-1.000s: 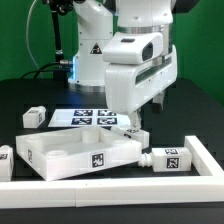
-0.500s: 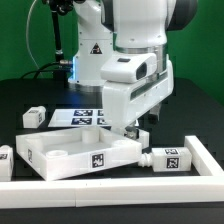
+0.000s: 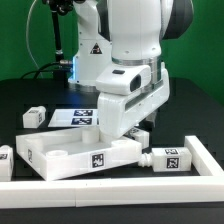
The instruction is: Assemble one leg
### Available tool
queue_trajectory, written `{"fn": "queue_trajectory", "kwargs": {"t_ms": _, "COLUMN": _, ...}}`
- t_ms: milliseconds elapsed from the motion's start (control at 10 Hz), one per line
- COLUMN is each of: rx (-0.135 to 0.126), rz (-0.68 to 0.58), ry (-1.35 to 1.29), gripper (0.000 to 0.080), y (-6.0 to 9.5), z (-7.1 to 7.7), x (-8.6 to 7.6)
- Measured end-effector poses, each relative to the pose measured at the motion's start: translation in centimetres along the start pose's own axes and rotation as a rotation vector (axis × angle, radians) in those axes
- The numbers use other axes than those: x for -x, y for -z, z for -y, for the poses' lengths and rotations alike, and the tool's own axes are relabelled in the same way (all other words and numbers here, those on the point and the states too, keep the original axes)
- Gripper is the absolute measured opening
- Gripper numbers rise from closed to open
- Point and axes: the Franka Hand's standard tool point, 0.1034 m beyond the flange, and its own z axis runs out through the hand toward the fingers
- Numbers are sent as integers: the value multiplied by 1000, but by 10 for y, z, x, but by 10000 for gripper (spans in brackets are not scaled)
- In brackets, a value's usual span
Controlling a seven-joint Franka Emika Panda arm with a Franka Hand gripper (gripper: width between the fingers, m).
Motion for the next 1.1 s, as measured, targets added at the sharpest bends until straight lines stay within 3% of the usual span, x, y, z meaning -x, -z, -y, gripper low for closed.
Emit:
{"fn": "queue_trajectory", "kwargs": {"t_ms": 300, "rx": 0, "rz": 0, "ry": 0, "gripper": 285, "y": 0, "z": 0, "x": 0}}
{"fn": "queue_trajectory", "kwargs": {"t_ms": 500, "rx": 1, "rz": 0, "ry": -30, "gripper": 285, "y": 1, "z": 1, "x": 0}}
{"fn": "queue_trajectory", "kwargs": {"t_ms": 700, "rx": 1, "rz": 12, "ry": -259, "gripper": 285, "y": 8, "z": 24, "x": -1}}
{"fn": "queue_trajectory", "kwargs": {"t_ms": 900, "rx": 2, "rz": 19, "ry": -391, "gripper": 285, "y": 9, "z": 43, "x": -12}}
{"fn": "queue_trajectory", "kwargs": {"t_ms": 1100, "rx": 0, "rz": 19, "ry": -414, "gripper": 287, "y": 8, "z": 46, "x": -13}}
